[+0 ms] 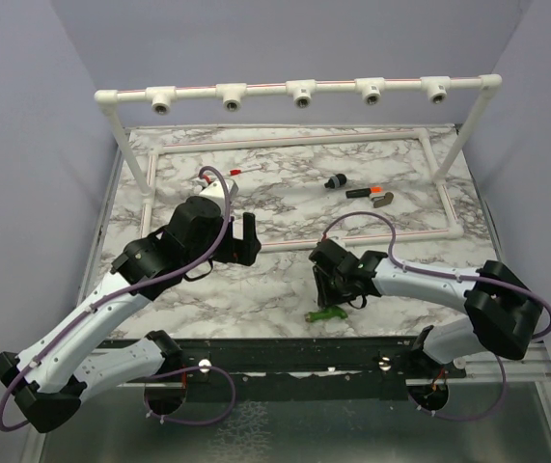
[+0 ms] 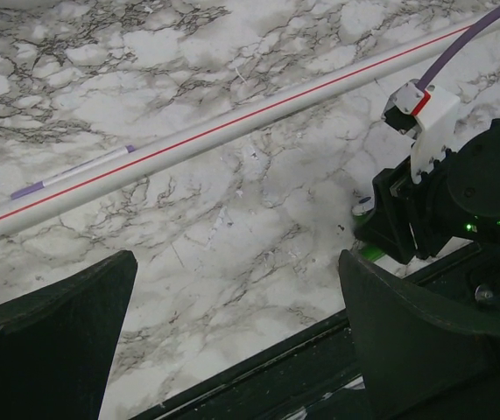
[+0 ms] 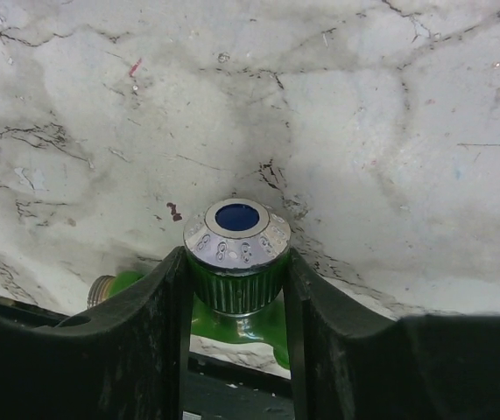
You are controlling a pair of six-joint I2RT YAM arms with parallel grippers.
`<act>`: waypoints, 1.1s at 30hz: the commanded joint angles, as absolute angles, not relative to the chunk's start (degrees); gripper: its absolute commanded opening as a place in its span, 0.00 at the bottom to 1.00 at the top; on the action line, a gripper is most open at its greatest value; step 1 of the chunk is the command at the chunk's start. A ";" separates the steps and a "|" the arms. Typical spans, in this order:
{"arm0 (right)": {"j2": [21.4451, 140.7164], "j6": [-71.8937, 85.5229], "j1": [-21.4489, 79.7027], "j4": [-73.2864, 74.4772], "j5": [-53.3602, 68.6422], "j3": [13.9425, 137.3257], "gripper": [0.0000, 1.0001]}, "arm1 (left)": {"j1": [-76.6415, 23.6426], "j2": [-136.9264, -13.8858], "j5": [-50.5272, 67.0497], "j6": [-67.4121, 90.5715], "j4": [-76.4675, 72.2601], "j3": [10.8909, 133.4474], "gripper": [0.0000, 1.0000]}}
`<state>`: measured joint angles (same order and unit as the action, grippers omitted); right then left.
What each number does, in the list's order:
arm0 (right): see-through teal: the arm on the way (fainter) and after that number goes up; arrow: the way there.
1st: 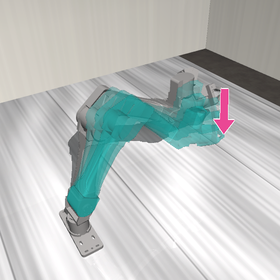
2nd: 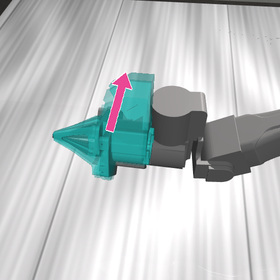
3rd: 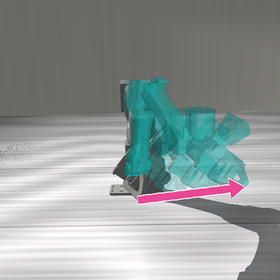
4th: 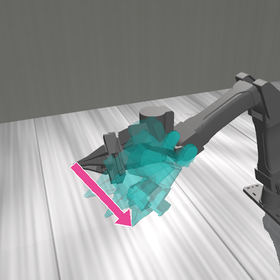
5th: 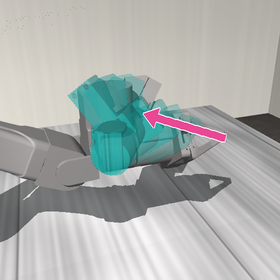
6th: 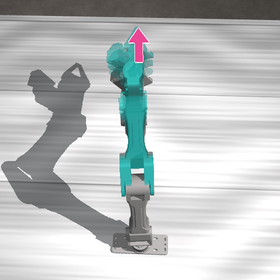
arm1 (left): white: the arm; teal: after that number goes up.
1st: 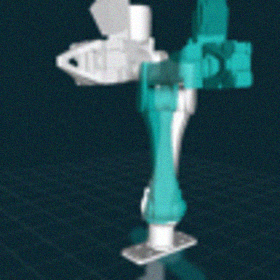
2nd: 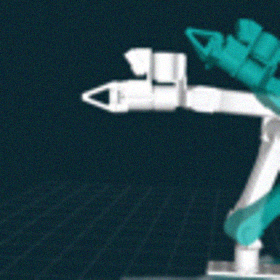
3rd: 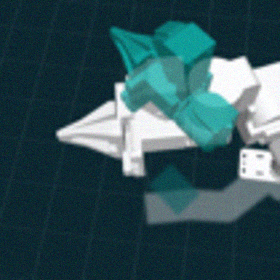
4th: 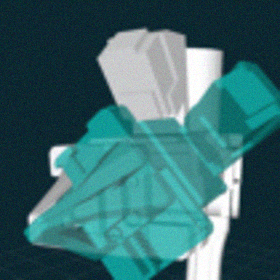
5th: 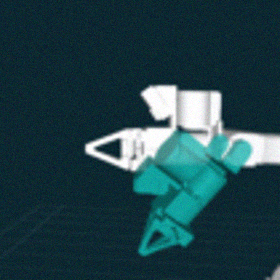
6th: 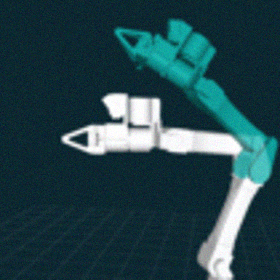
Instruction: Install the water faucets
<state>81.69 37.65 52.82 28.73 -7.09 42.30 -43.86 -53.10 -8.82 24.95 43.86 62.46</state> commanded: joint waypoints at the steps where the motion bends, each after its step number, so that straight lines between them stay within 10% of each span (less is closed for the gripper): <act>1: 78.85 36.95 53.26 32.19 -10.48 46.12 0.00 | -43.86 -53.64 -7.13 25.87 44.17 63.10 0.99; 33: 69.91 36.84 53.24 28.82 -10.59 65.81 0.01 | -43.86 -54.69 17.35 42.11 24.98 52.36 0.99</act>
